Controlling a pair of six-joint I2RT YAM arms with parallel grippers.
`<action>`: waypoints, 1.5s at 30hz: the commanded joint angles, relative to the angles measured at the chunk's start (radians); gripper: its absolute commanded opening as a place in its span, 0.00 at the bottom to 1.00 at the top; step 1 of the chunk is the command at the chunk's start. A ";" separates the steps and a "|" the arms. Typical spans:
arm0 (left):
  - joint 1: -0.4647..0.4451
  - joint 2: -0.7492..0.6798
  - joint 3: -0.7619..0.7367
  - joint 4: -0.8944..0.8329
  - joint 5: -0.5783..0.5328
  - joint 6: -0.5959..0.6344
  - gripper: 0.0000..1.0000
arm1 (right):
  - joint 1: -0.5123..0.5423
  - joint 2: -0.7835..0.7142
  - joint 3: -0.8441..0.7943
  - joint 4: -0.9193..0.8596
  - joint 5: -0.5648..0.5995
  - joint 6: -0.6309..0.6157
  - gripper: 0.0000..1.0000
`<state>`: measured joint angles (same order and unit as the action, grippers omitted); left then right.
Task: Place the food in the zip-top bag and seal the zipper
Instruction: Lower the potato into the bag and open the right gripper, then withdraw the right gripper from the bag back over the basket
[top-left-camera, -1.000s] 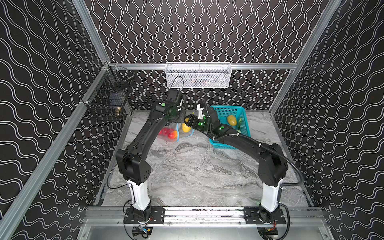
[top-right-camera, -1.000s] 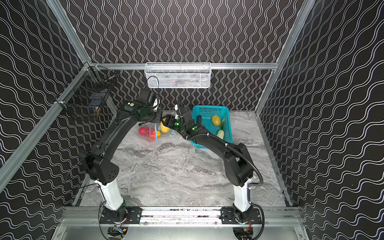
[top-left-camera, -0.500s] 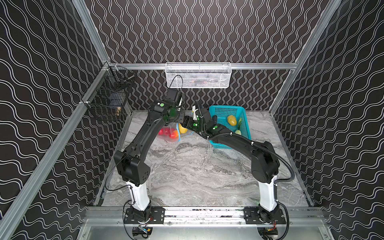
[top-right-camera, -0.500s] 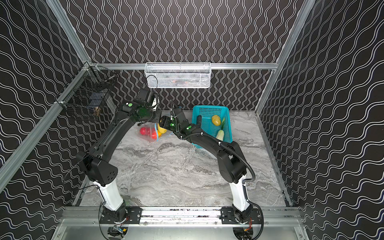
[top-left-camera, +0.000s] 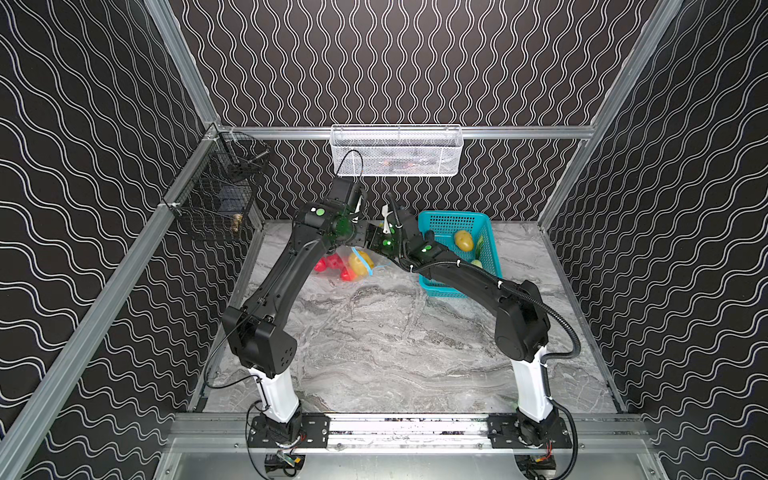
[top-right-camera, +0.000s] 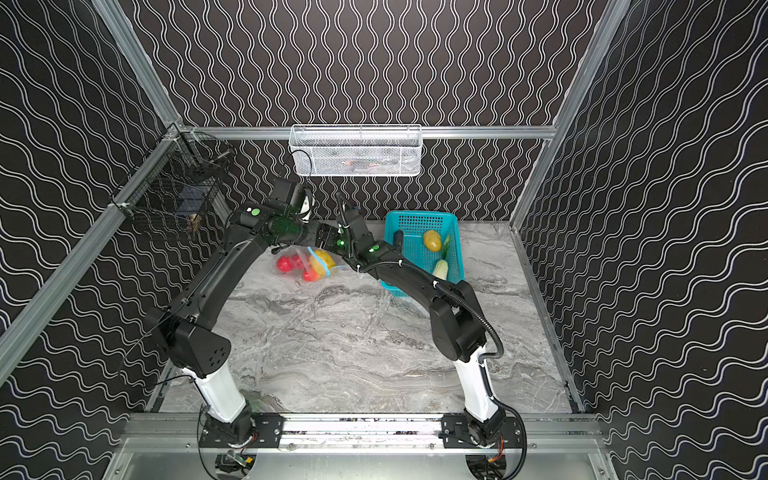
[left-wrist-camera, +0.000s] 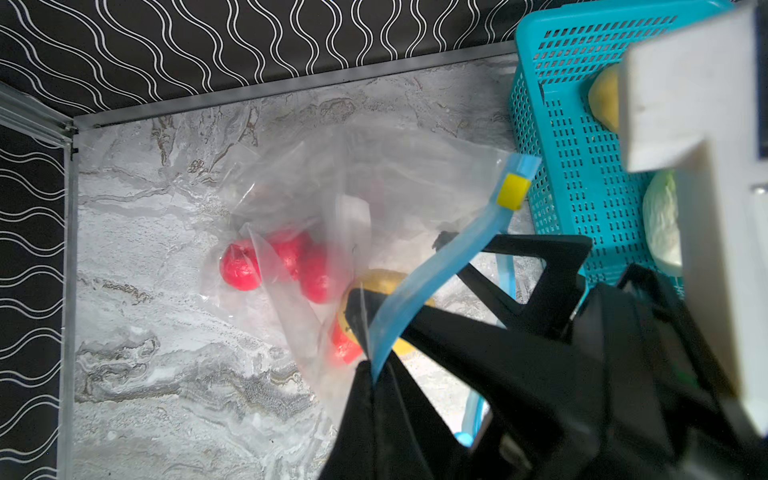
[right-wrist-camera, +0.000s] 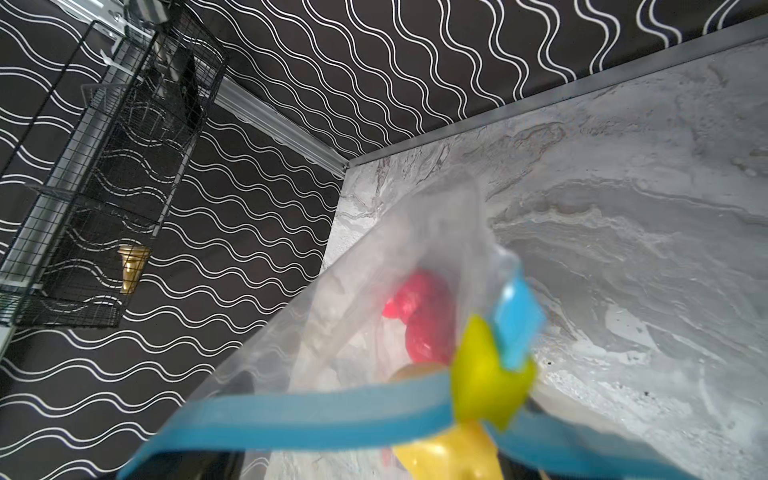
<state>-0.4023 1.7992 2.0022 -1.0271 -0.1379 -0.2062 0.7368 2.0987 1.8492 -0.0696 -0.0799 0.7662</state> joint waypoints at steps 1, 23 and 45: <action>-0.001 0.001 0.005 0.013 0.006 -0.007 0.00 | 0.003 -0.026 -0.017 0.018 -0.007 -0.005 0.88; -0.001 0.008 0.030 0.015 -0.110 0.038 0.00 | -0.011 -0.313 -0.219 -0.191 0.137 -0.076 0.99; 0.000 -0.050 -0.090 0.065 -0.096 0.073 0.00 | -0.185 -0.270 -0.079 -0.616 0.275 -0.089 0.99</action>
<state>-0.4023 1.7592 1.9125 -0.9943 -0.2245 -0.1501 0.5659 1.8420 1.7798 -0.6319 0.1730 0.6704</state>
